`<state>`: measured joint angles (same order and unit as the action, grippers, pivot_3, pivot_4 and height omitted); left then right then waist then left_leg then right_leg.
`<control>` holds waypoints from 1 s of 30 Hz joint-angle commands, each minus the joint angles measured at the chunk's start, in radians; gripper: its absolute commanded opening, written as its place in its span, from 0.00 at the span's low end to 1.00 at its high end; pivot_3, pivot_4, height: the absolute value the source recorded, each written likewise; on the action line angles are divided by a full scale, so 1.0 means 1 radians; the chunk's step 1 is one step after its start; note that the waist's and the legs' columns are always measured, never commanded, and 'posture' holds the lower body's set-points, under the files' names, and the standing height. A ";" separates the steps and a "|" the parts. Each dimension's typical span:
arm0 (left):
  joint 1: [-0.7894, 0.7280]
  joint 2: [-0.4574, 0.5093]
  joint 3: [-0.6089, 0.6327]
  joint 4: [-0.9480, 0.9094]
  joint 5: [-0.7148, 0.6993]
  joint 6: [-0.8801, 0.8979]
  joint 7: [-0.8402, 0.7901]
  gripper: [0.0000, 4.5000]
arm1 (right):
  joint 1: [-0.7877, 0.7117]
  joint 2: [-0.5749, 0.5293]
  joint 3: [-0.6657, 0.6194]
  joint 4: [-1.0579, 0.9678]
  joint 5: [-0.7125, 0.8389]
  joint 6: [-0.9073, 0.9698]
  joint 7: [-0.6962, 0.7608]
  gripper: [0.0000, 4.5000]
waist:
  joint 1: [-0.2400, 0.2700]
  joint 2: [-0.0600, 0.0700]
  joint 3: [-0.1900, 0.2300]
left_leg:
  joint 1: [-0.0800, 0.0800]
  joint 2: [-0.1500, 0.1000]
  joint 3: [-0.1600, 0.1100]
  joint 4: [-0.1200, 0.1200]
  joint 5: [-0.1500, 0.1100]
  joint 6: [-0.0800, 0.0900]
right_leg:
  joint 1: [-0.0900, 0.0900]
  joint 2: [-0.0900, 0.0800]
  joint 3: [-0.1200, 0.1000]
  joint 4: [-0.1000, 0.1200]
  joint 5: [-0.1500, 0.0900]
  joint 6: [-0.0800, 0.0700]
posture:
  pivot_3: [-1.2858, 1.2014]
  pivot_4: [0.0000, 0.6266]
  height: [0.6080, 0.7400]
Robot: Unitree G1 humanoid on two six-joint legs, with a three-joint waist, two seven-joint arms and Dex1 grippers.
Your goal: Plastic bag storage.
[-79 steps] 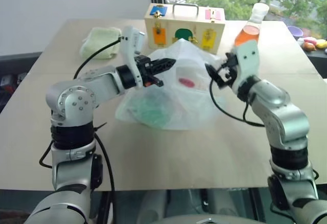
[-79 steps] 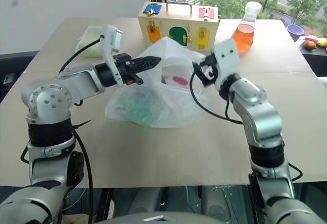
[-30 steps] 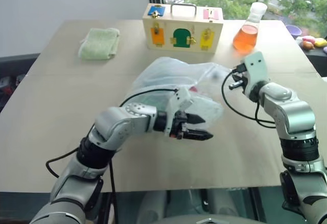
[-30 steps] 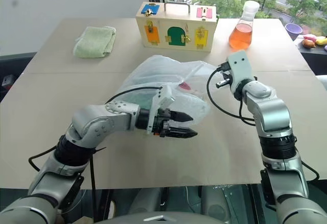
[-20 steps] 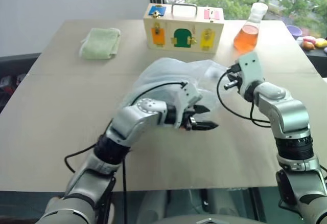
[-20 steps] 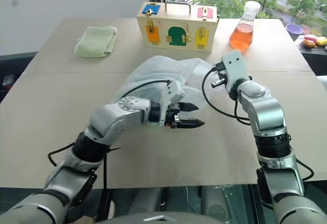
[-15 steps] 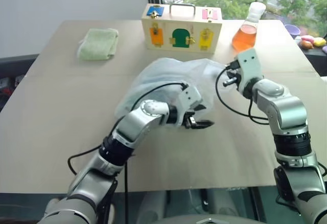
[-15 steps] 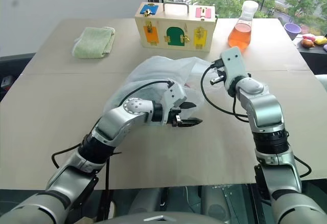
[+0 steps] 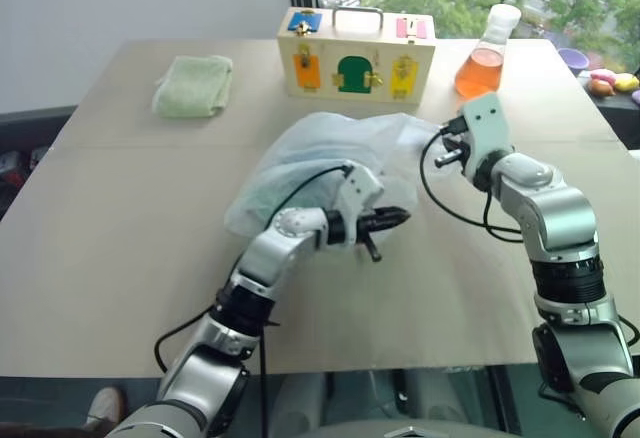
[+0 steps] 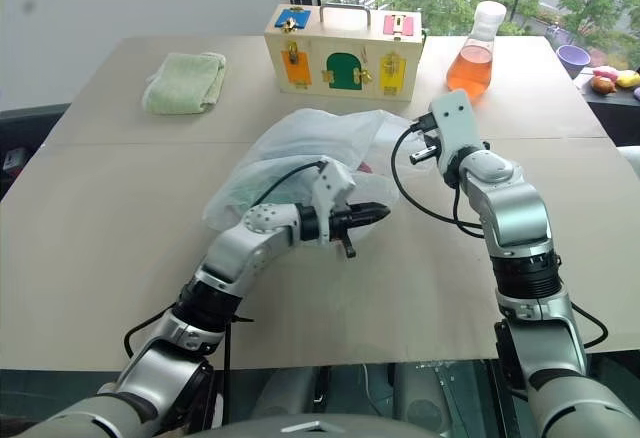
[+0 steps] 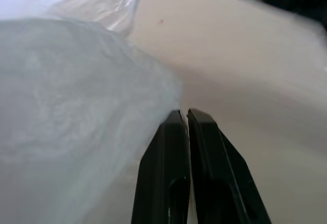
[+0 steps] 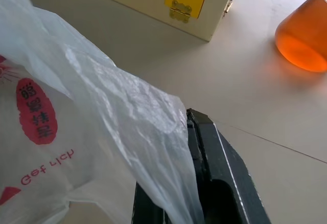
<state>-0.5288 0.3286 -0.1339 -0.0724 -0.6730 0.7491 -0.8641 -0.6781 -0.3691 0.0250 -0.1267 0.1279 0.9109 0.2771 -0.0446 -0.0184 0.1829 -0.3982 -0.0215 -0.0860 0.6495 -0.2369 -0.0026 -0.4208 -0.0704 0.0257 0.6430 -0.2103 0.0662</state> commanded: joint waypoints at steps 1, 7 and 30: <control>-0.037 0.075 0.201 -0.025 -0.258 0.202 -0.041 0.01 | -0.042 -0.020 -0.073 -0.014 0.017 -0.021 0.001 0.00 | 0.001 0.001 0.000 | 0.001 0.000 0.000 0.000 0.000 0.000 | 0.000 0.000 0.000 0.000 0.000 0.000 | 0.52 0.24 1.00; -0.198 0.125 0.480 0.177 -0.519 0.365 0.080 0.01 | -0.182 0.004 -0.181 0.051 0.084 -0.038 -0.010 0.00 | 0.003 0.001 0.001 | 0.000 -0.001 -0.001 0.002 0.000 0.000 | 0.001 0.000 -0.001 0.000 0.000 0.000 | 0.52 0.24 1.00; -0.570 0.235 -0.334 0.098 0.259 -0.255 -0.546 0.58 | -0.224 0.008 -0.110 0.145 0.109 -0.080 0.030 0.00 | 0.003 0.002 0.001 | -0.001 -0.001 0.002 -0.002 0.000 0.001 | -0.001 0.000 0.001 -0.002 0.000 0.000 | 0.52 0.24 1.00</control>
<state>-1.0681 0.5807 -0.4316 -0.0106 -0.4828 0.5715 -1.3762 -0.8964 -0.3548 -0.0818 0.0437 0.2407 0.8547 0.3035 -0.0414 -0.0167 0.1841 -0.3991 -0.0228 -0.0839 0.6474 -0.2373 -0.0018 -0.4218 -0.0706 0.0268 0.6411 -0.2104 0.0662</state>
